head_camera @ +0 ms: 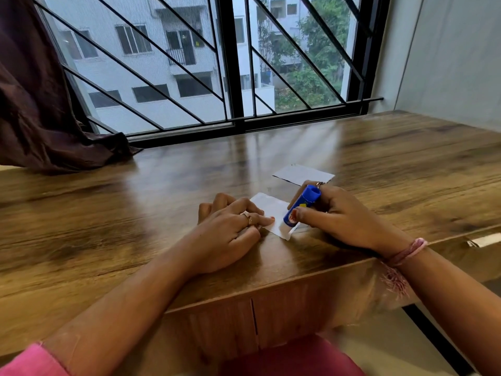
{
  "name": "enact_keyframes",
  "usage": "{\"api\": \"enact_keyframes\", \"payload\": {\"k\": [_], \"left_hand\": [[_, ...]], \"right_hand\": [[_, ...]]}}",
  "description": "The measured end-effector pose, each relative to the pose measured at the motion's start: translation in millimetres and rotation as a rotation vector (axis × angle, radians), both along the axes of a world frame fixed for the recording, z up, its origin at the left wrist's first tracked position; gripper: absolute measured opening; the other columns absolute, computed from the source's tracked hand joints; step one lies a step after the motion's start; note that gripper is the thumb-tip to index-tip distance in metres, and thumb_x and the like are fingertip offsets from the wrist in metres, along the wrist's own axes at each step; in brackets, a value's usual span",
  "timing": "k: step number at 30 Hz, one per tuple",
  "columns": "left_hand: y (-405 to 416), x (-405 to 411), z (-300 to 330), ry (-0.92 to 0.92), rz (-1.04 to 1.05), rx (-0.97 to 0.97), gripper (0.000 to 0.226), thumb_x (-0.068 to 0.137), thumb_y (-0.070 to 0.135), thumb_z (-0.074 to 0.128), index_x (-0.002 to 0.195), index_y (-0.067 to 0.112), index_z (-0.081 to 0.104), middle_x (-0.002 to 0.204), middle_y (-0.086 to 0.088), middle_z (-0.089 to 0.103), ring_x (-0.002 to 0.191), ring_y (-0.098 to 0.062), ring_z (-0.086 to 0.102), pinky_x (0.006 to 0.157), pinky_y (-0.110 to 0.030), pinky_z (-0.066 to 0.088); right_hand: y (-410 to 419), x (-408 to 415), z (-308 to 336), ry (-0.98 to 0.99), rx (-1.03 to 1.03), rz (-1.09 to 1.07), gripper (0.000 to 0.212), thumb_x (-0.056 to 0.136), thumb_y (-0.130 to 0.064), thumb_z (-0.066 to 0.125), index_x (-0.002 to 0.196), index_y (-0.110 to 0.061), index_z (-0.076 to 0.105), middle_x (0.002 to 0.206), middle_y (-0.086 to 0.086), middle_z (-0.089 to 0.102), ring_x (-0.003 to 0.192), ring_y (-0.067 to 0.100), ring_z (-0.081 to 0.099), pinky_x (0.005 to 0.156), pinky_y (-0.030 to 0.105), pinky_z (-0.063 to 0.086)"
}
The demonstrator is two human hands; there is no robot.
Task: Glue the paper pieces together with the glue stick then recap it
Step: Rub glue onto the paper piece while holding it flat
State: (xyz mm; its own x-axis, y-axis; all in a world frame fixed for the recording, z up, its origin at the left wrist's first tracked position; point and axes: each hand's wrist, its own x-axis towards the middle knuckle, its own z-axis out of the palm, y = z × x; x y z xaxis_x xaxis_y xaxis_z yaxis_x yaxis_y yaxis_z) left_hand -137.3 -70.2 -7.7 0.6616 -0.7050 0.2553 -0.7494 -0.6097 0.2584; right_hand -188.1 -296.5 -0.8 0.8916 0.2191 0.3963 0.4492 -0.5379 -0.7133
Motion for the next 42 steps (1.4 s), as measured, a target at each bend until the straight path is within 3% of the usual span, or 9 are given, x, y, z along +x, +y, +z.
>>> {"api": "enact_keyframes", "payload": {"k": [5, 9, 15, 18, 23, 25, 29, 36, 42], "left_hand": [[0, -1, 2, 0.020, -0.004, -0.017, 0.049, 0.085, 0.042, 0.027, 0.125, 0.043, 0.055, 0.115, 0.026, 0.044, 0.107, 0.008, 0.020, 0.088, -0.011, 0.005], [0, -3, 3, 0.011, 0.006, 0.003, 0.049, 0.085, 0.041, 0.025, 0.125, 0.047, 0.052, 0.117, 0.026, 0.044, 0.113, 0.002, 0.021, 0.086, -0.025, 0.009], [-4, -5, 4, -0.001, -0.015, 0.014, 0.049, 0.087, 0.042, 0.025, 0.128, 0.044, 0.052, 0.117, 0.023, 0.043, 0.112, 0.005, 0.018, 0.093, -0.014, 0.002], [-10, -6, 4, -0.024, -0.018, 0.074, 0.050, 0.088, 0.044, 0.022, 0.131, 0.047, 0.047, 0.119, 0.018, 0.042, 0.118, -0.003, 0.021, 0.092, -0.029, 0.009], [-12, -7, 3, -0.011, -0.032, 0.060, 0.056, 0.087, 0.049, 0.015, 0.139, 0.046, 0.034, 0.126, 0.015, 0.037, 0.122, -0.008, 0.024, 0.097, -0.034, 0.012], [-9, -5, 3, -0.024, -0.025, -0.040, 0.059, 0.084, 0.050, 0.016, 0.139, 0.043, 0.036, 0.126, 0.017, 0.037, 0.121, -0.007, 0.024, 0.097, -0.032, 0.015], [1, 2, 5, -0.030, 0.048, -0.130, 0.043, 0.082, 0.046, 0.024, 0.120, 0.041, 0.044, 0.123, 0.017, 0.048, 0.117, -0.001, 0.021, 0.090, -0.009, 0.005], [-3, 1, 6, -0.090, -0.059, 0.072, 0.051, 0.084, 0.048, 0.017, 0.120, 0.046, 0.052, 0.130, 0.026, 0.048, 0.121, -0.004, 0.023, 0.092, -0.035, 0.012], [-11, -8, 12, -0.039, -0.065, 0.046, 0.050, 0.089, 0.043, 0.019, 0.123, 0.044, 0.056, 0.119, 0.019, 0.051, 0.114, -0.004, 0.024, 0.091, -0.032, 0.011]], "right_hand": [[0, 2, 0, -0.021, 0.016, -0.005, 0.015, 0.082, -0.031, 0.062, 0.086, -0.018, 0.069, 0.056, -0.010, 0.054, 0.052, 0.002, 0.045, 0.055, 0.022, 0.037], [-6, 3, 0, -0.056, 0.460, -0.117, 0.012, 0.082, -0.026, 0.061, 0.082, -0.019, 0.071, 0.049, -0.015, 0.052, 0.043, -0.001, 0.041, 0.041, 0.013, 0.031], [-17, 6, 4, 0.027, 0.863, -0.342, 0.013, 0.080, -0.027, 0.061, 0.068, -0.023, 0.066, 0.049, -0.012, 0.038, 0.041, 0.005, 0.026, 0.036, 0.014, 0.019], [-17, 6, 4, 0.062, 0.887, -0.365, 0.021, 0.084, -0.024, 0.058, 0.066, -0.024, 0.070, 0.051, -0.011, 0.037, 0.039, 0.005, 0.024, 0.036, 0.014, 0.017], [-15, 6, 4, 0.098, 0.886, -0.381, 0.023, 0.081, -0.025, 0.059, 0.063, -0.026, 0.072, 0.050, -0.012, 0.037, 0.039, 0.005, 0.024, 0.036, 0.014, 0.017], [-16, 6, 4, 0.104, 0.875, -0.399, 0.026, 0.084, -0.024, 0.057, 0.063, -0.027, 0.073, 0.051, -0.011, 0.037, 0.041, 0.006, 0.024, 0.037, 0.017, 0.016], [-15, 5, 4, 0.109, 0.873, -0.387, 0.029, 0.085, -0.023, 0.056, 0.062, -0.028, 0.074, 0.052, -0.010, 0.037, 0.042, 0.006, 0.023, 0.040, 0.021, 0.014], [-13, 2, 5, 0.115, 0.859, -0.382, 0.030, 0.084, -0.023, 0.056, 0.061, -0.029, 0.074, 0.057, -0.006, 0.035, 0.044, 0.007, 0.022, 0.043, 0.025, 0.011], [-15, 3, 5, 0.133, 0.849, -0.387, 0.031, 0.086, -0.021, 0.057, 0.059, -0.025, 0.072, 0.052, -0.009, 0.036, 0.041, 0.007, 0.021, 0.038, 0.019, 0.013]]}}
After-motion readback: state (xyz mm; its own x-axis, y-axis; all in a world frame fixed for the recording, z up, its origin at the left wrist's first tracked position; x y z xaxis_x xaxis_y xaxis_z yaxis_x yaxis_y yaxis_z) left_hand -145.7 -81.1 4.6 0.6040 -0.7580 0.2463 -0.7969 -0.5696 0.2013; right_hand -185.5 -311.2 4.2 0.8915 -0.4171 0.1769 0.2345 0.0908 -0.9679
